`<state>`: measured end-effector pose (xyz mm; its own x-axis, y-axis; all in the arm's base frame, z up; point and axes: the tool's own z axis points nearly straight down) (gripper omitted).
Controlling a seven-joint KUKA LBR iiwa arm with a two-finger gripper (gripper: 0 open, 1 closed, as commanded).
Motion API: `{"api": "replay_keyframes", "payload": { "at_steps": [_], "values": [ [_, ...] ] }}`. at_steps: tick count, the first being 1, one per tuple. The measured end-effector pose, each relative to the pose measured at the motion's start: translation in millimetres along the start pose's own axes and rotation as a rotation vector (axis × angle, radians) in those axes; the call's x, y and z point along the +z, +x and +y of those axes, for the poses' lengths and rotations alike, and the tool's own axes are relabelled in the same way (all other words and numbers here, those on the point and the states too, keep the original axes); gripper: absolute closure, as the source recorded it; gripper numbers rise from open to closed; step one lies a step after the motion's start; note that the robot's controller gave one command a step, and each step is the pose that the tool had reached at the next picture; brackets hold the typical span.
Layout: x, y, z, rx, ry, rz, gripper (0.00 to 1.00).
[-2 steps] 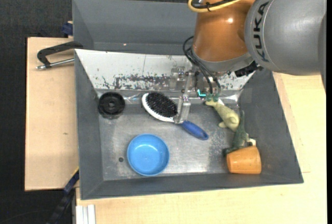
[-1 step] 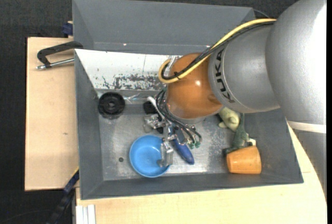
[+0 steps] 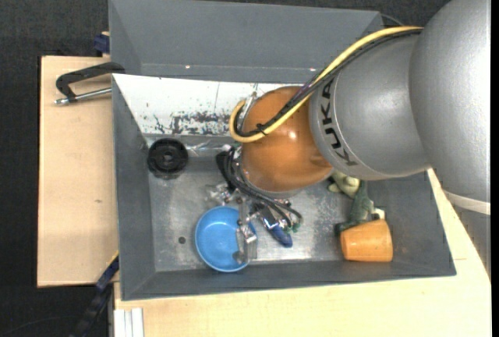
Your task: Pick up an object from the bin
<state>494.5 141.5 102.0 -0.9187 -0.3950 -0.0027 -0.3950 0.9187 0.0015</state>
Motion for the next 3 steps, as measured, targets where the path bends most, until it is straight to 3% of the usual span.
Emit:
{"api": "replay_keyframes", "payload": {
  "at_steps": [1, 2, 3],
  "values": [
    [-10, -3.6, 9, -0.206, 0.001, -0.005, 0.0],
    [32, -15.0, 10, -0.536, -0.001, 0.002, 0.0],
    [32, -16.1, 11, -0.534, 0.0, 0.0, 0.0]
  ]
}}
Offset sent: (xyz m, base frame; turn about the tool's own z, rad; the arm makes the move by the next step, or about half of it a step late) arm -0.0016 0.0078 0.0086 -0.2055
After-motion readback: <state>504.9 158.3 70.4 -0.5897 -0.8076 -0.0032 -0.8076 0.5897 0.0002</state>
